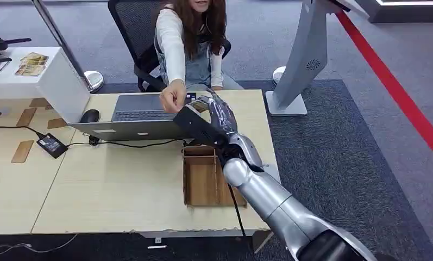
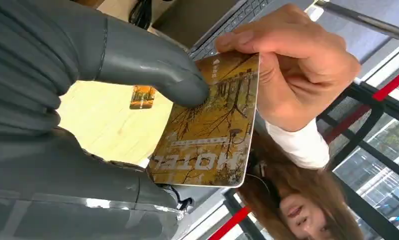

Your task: Pass the card to the sensor for recognition and then transmit it.

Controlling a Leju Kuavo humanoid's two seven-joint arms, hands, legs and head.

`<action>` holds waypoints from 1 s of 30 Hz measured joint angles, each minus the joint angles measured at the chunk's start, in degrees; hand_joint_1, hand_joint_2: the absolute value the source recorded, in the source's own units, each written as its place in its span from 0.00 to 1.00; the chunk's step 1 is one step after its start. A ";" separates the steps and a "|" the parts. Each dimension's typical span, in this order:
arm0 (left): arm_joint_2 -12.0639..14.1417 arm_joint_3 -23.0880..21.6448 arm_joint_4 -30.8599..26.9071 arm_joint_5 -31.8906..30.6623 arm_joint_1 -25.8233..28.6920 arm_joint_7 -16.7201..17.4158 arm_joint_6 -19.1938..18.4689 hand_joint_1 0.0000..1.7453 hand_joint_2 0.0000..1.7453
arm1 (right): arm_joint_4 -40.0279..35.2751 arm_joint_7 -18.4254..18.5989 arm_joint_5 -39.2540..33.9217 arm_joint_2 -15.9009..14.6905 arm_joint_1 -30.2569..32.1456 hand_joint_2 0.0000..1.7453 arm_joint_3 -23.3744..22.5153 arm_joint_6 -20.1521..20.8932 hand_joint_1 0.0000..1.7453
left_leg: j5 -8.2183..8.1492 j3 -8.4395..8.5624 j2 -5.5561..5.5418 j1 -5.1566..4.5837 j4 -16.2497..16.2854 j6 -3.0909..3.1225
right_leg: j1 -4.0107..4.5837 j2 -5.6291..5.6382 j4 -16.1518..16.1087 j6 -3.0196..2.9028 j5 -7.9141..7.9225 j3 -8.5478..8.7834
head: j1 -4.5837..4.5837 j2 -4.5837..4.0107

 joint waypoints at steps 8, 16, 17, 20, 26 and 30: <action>0.07 0.00 0.00 0.15 0.01 -0.07 -0.11 0.00 0.00 | 2.06 -0.26 -0.66 0.31 -0.25 1.00 0.20 -0.09 1.00 | 0.02 0.01 0.00 0.00 0.00 -0.03 | 0.00 0.00 0.00 -0.06 0.04 0.00 | 0.00 0.00; 0.31 0.00 0.02 1.35 0.09 0.32 0.13 0.00 0.00 | 0.68 0.63 -2.69 -0.68 0.05 1.00 0.02 -1.86 1.00 | 0.03 0.06 0.02 -0.01 0.00 -0.04 | 0.05 0.01 0.00 -0.08 0.05 -0.01 | 0.00 0.00; 0.33 0.02 0.02 1.57 0.13 0.53 0.13 0.00 0.00 | -0.16 1.20 -2.78 -1.07 0.23 1.00 -0.11 -2.08 1.00 | 0.03 0.08 0.02 -0.01 0.00 -0.04 | 0.06 0.01 -0.01 -0.08 0.05 -0.01 | -0.02 0.00; 0.41 0.07 0.04 2.14 0.22 1.03 0.20 0.00 0.00 | -4.30 3.78 -1.99 -3.34 1.41 1.00 -0.63 -2.84 1.00 | 0.03 0.07 0.02 -0.02 0.00 -0.04 | 0.06 0.01 -0.02 -0.07 0.05 0.00 | -0.02 0.00; 0.44 0.30 0.24 3.85 0.42 1.33 0.55 0.00 0.00 | -15.68 11.12 6.00 -9.60 5.58 1.00 -2.71 -3.13 1.00 | 0.01 0.11 0.02 -0.16 0.01 -0.04 | 0.05 0.03 -0.05 -0.08 0.05 0.00 | -0.02 0.00; 0.44 0.94 0.35 4.79 0.68 1.77 0.70 0.00 0.00 | -24.16 15.11 10.23 -14.69 9.66 1.00 -4.96 -1.64 1.00 | -0.01 0.11 0.02 -0.16 0.01 -0.04 | 0.04 0.07 -0.06 -0.08 0.06 -0.01 | -0.02 0.02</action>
